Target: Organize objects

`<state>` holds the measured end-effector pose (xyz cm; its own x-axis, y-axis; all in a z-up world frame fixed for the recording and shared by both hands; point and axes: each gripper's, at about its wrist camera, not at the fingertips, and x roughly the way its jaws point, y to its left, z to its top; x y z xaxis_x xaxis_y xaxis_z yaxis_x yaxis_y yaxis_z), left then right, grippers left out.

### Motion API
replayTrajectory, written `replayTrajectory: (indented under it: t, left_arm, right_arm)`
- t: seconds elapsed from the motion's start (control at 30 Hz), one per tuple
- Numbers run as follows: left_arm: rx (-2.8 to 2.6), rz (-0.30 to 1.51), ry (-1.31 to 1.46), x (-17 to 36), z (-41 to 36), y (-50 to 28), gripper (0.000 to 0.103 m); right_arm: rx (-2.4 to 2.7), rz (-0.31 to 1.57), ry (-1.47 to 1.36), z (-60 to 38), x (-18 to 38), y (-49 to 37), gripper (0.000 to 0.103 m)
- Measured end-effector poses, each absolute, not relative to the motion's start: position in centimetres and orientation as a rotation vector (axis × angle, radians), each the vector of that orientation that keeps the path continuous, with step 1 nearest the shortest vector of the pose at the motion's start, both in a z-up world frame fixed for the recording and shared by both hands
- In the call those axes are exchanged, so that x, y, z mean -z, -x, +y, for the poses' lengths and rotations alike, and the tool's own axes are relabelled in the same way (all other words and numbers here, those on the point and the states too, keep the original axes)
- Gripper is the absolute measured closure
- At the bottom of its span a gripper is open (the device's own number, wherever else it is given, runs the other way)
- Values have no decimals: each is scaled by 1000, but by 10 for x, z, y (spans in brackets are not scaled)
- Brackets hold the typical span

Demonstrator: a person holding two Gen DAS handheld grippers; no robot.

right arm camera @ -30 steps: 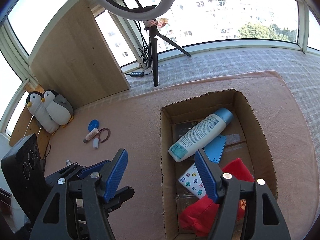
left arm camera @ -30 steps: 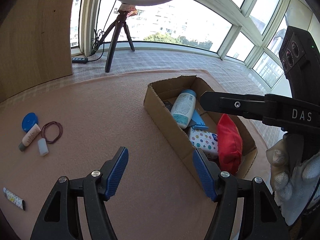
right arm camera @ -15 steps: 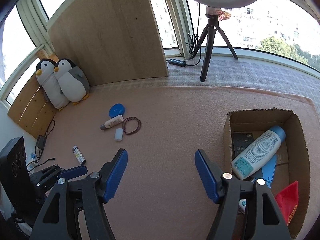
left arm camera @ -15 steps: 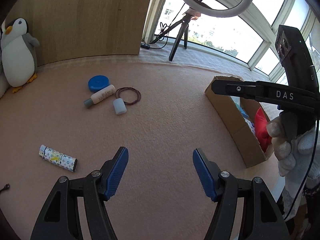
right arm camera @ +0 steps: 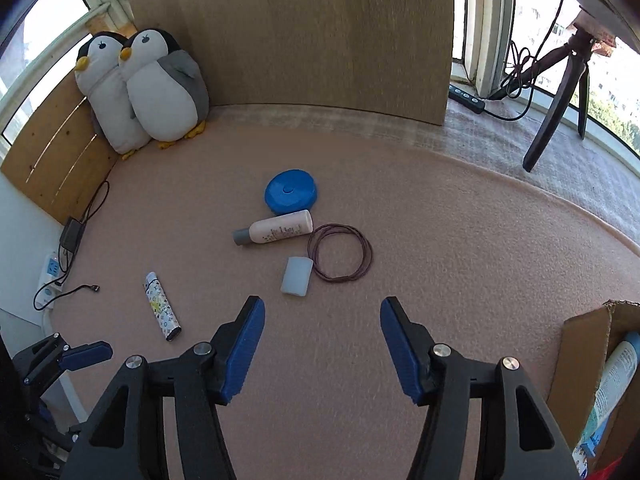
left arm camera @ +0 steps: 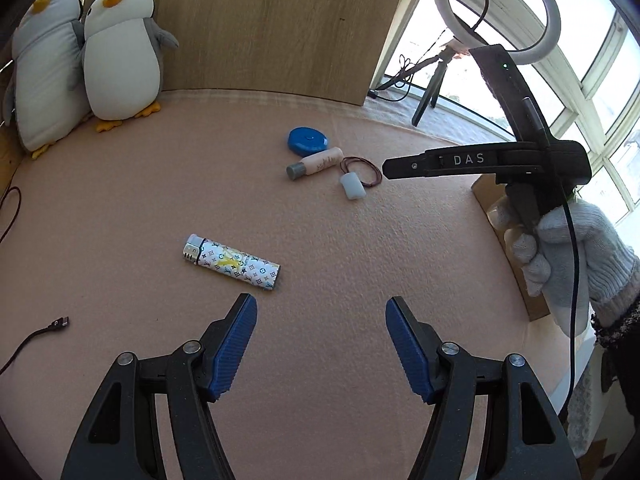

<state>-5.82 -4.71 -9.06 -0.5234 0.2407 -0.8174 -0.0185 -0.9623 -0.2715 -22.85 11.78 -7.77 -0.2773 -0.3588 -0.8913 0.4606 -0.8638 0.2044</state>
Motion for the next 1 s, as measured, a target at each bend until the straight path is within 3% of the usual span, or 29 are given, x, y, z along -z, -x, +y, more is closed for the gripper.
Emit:
replayTrajectory:
  t: [0.17,0.73,1.0]
  left_arm:
    - [-2611,-385,1468,95,-68,53,33]
    - [-2602,-456,1499,104,-85,52,33]
    - [-2581,-451,1490,104,-73,55,33]
  right_arm:
    - [2135,161,-1535,95,99,249,61]
    - [2066,370,-1581,51,131,268,71]
    - [1978,434,-1591,56,130,243,86]
